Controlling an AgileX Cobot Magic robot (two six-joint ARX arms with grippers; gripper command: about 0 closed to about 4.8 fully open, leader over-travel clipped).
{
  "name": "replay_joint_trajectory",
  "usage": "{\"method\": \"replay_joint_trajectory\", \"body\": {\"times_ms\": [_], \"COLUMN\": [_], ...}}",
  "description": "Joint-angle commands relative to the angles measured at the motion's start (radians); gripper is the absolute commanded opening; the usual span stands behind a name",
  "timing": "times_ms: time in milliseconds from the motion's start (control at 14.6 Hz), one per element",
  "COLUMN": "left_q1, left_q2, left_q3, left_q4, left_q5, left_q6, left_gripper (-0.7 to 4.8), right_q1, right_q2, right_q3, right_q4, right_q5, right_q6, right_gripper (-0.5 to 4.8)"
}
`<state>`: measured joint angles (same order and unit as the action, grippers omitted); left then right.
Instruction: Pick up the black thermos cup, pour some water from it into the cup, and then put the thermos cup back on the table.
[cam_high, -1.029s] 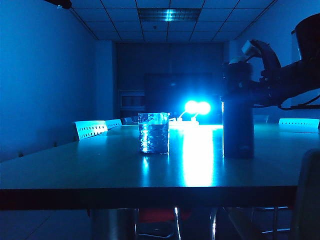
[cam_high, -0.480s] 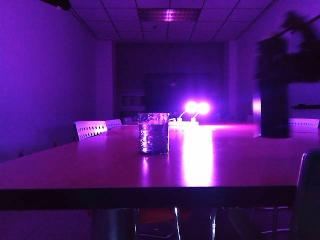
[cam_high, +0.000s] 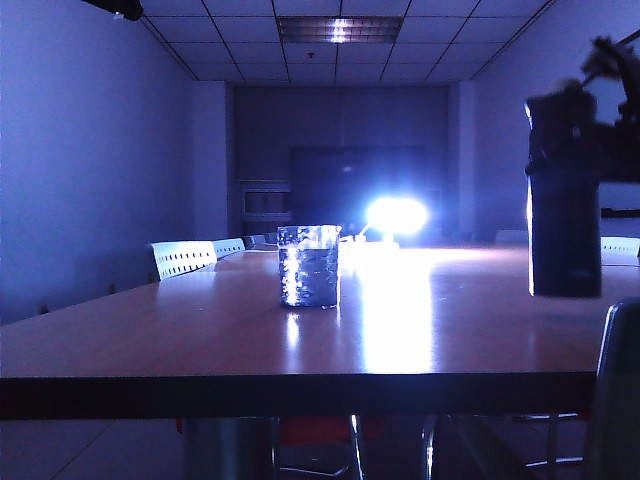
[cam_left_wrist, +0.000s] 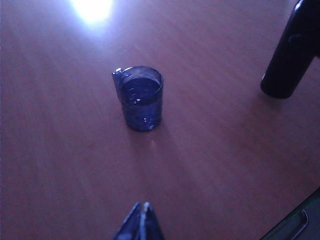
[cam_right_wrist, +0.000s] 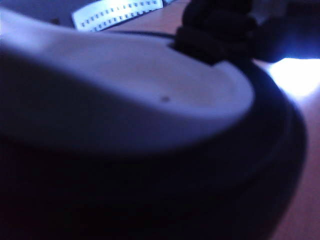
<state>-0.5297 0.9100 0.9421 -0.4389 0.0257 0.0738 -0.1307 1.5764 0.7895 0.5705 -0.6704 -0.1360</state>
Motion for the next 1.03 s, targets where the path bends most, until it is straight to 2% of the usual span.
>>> {"method": "replay_joint_trajectory", "body": {"times_ms": [69, 343, 480, 549, 618, 823, 1029], "left_q1": [-0.001, -0.001, -0.001, -0.001, -0.001, -0.001, -0.001], "left_q2": [-0.002, -0.002, -0.002, -0.002, -0.002, -0.002, -0.002], "left_q3": [0.003, 0.003, 0.003, 0.003, 0.003, 0.003, 0.003], "left_q4": [0.006, 0.006, 0.006, 0.006, 0.006, 0.004, -0.006], "left_q5": [0.005, 0.005, 0.005, 0.005, 0.005, 0.005, 0.005], "left_q6": [-0.003, -0.003, -0.003, -0.003, -0.003, -0.003, -0.003], "left_gripper": [-0.05, -0.05, -0.05, -0.05, -0.05, -0.05, -0.05], "right_q1": [-0.003, -0.003, -0.003, -0.003, -0.003, -0.005, -0.036], "right_q2": [0.05, 0.104, 0.104, 0.103, 0.103, 0.091, 0.03], "right_q3": [0.008, 0.008, 0.008, 0.008, 0.008, 0.008, 0.008], "right_q4": [0.109, 0.103, 0.093, 0.088, 0.078, 0.021, -0.091], "right_q5": [0.0, -0.002, -0.016, -0.029, -0.032, -0.076, -0.077], "right_q6": [0.0, 0.013, 0.013, 0.013, 0.013, 0.013, 0.012], "right_gripper": [1.68, 1.71, 2.02, 3.64, 4.7, 4.79, 4.79]}}
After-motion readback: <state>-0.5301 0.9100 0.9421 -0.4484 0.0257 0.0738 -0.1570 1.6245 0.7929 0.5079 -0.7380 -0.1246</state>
